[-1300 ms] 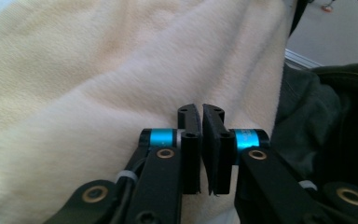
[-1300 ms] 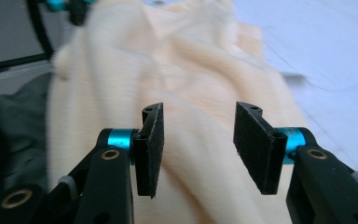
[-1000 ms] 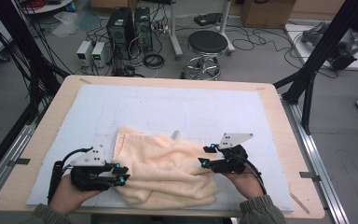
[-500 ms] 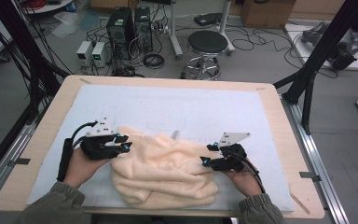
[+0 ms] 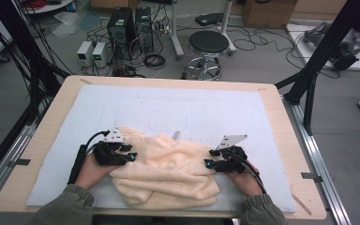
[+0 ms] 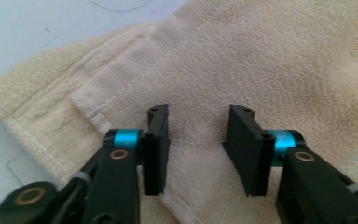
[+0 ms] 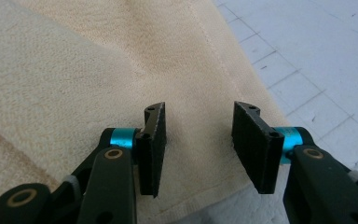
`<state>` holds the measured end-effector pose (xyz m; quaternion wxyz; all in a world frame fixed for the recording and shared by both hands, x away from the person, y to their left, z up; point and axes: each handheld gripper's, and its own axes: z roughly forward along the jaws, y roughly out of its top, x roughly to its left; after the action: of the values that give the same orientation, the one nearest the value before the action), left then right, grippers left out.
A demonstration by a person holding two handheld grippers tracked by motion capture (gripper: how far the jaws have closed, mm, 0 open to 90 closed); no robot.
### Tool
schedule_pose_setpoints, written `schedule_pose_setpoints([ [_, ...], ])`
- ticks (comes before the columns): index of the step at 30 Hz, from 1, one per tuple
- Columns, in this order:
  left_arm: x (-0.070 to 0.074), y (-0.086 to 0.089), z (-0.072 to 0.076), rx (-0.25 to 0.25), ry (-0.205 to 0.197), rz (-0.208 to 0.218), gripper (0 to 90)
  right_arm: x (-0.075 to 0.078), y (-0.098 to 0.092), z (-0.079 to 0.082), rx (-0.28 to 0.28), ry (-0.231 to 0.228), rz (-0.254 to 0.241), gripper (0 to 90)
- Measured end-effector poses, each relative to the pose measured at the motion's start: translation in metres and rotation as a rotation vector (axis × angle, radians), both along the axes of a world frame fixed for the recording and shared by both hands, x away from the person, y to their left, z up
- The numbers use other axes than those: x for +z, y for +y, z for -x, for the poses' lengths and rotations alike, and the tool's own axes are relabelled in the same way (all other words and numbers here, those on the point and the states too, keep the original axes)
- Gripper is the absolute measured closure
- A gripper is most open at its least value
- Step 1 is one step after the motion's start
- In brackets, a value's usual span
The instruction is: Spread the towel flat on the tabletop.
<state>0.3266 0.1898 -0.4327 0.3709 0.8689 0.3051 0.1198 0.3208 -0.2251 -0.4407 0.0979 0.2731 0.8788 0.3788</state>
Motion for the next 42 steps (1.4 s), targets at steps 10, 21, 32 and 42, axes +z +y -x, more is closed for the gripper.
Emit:
schedule_pose_setpoints([
  [10, 0.001, -0.010, 0.005, 0.003, -0.023, -0.042, 76.8, 0.000, 0.001, -0.006, 0.055, 0.036, -0.024, 82.5],
  [21, 0.023, -0.001, 0.012, 0.046, -0.095, 0.018, 85.4, 0.024, 0.000, -0.008, 0.076, -0.017, -0.022, 86.0],
  [32, 0.056, 0.007, 0.017, 0.060, -0.159, 0.085, 85.5, 0.066, -0.008, -0.005, 0.070, -0.098, -0.056, 86.0],
  [42, 0.075, 0.007, -0.011, 0.131, -0.195, 0.103, 85.8, 0.082, 0.001, -0.023, 0.123, -0.067, 0.074, 87.1],
])
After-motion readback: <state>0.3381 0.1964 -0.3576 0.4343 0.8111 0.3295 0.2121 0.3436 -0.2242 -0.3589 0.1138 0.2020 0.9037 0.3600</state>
